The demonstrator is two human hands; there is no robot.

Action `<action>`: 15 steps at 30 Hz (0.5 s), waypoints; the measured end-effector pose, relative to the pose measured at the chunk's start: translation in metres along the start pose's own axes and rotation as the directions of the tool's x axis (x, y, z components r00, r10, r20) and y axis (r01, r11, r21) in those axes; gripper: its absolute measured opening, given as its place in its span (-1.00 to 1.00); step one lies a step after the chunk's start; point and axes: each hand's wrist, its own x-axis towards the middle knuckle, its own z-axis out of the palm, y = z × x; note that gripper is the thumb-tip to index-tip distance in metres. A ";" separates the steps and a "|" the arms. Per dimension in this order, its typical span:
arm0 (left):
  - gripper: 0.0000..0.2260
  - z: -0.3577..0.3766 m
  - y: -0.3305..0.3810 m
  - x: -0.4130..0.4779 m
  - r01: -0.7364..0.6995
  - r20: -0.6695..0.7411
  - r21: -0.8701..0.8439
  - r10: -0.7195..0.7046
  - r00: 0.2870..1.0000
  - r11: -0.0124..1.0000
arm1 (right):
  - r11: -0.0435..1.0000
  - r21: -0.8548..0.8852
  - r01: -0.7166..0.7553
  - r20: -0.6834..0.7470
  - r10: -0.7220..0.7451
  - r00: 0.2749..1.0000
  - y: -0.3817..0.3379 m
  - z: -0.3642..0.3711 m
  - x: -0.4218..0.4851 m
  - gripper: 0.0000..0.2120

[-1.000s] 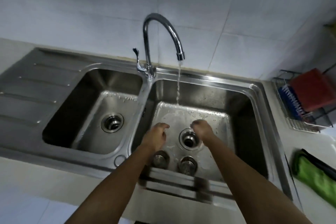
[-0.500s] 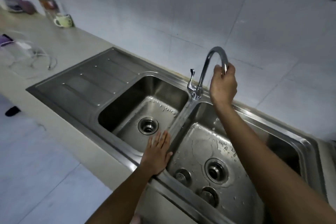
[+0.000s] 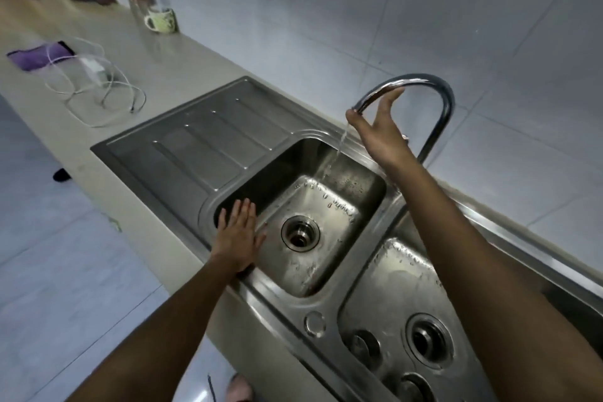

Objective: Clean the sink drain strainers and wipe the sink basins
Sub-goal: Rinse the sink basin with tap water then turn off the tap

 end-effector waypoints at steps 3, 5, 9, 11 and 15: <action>-0.39 -0.017 -0.035 0.051 0.045 -0.054 -0.023 -0.046 0.997 0.999 | 0.971 0.218 0.097 -0.297 -0.029 0.955 0.022 0.036 0.012 -0.21; -0.40 -0.025 -0.047 0.086 0.032 -0.064 -0.047 -0.035 0.997 0.998 | 0.941 0.310 0.136 -0.509 0.044 0.860 0.052 0.069 0.012 -0.41; -0.39 -0.026 -0.056 0.149 -0.035 -0.028 -0.028 0.035 0.999 0.999 | 0.914 0.311 -0.262 -0.419 0.379 0.825 0.138 0.147 0.015 -0.55; -0.36 -0.020 -0.058 0.169 -0.068 -0.036 -0.035 0.067 0.997 0.997 | 0.876 0.170 -0.451 -0.324 0.482 0.814 0.183 0.172 0.017 -0.45; -0.25 -0.010 -0.061 0.185 -0.104 -0.109 -0.014 0.102 0.989 0.994 | 0.758 -0.234 -0.610 -0.252 0.558 0.790 0.251 0.198 0.025 -0.37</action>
